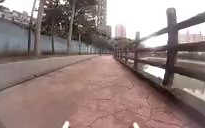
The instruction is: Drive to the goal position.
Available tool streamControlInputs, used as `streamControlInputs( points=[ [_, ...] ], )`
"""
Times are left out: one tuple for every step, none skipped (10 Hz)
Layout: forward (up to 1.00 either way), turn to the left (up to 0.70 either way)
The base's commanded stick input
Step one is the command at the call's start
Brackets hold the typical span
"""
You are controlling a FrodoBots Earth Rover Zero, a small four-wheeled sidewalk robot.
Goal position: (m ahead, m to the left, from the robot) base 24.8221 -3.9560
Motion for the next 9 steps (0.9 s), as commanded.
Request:
streamControlInputs(
  points=[
    [0.70,-0.29],
    [0.70,-0.06],
    [0.70,-0.02],
    [0.70,0.00],
    [0.70,0.00],
    [0.70,0.00],
    [0.70,0.00],
    [0.70,0.00],
    [0.70,0.00]
  ],
)
